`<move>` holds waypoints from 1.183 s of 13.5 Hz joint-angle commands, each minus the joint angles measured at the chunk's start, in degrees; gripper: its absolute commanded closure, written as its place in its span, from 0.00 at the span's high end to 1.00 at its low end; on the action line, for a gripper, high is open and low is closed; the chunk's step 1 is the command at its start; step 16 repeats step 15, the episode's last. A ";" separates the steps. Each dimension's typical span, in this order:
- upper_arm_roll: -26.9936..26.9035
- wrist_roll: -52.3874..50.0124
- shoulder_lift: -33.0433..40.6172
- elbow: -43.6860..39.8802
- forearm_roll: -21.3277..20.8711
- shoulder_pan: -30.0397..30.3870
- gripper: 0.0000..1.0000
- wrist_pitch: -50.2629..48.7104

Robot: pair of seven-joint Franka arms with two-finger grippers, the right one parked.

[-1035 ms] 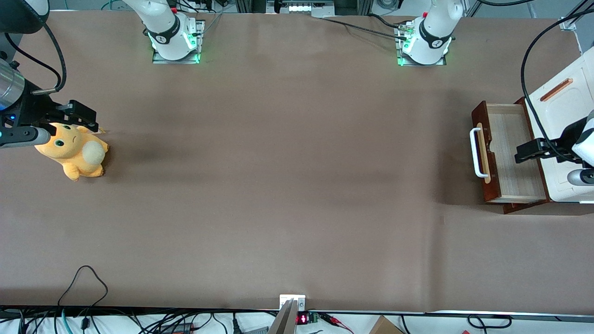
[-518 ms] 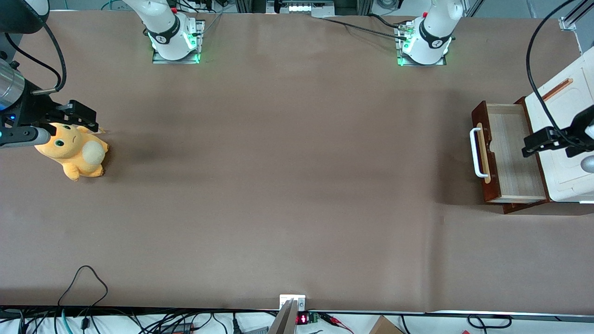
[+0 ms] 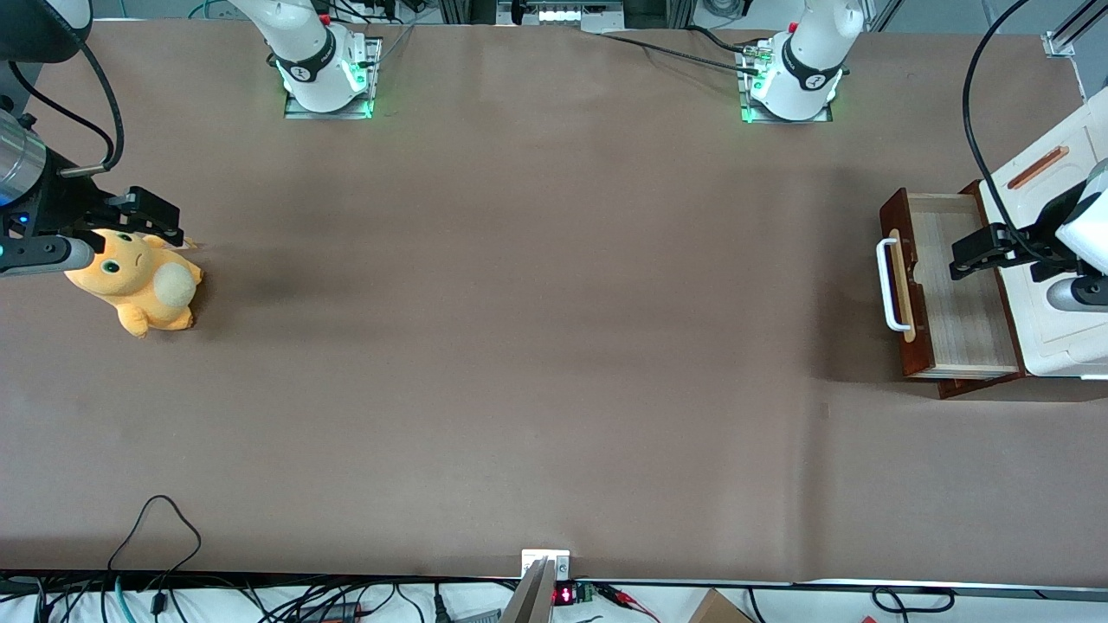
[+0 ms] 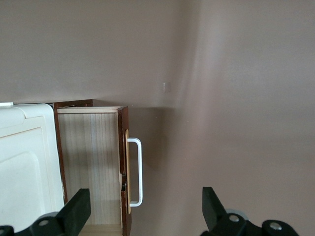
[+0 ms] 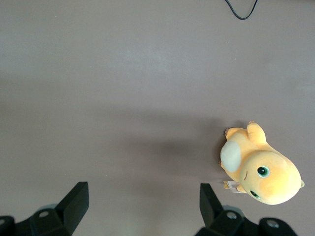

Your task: Open lower drawer with left arm only

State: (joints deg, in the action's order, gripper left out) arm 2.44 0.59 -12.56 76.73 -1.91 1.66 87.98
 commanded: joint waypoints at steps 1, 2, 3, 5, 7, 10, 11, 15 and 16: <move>0.20 -0.24 4.72 6.30 1.47 0.53 1.00 2.09; 0.20 -0.24 6.56 9.90 1.47 0.62 1.00 5.24; 0.20 -0.24 7.80 11.67 1.47 0.62 1.00 6.84; 0.20 -0.33 7.72 10.82 1.38 0.62 1.00 6.25; 0.11 -0.33 7.46 9.15 1.12 0.62 1.00 5.02; 0.28 -0.59 7.46 8.97 0.68 0.62 1.00 4.57; 0.11 -0.59 7.46 8.97 0.94 0.62 1.00 3.96; -0.07 -0.68 7.46 8.97 1.29 0.71 1.00 3.87; -0.07 -0.68 7.46 8.97 1.29 0.71 1.00 3.87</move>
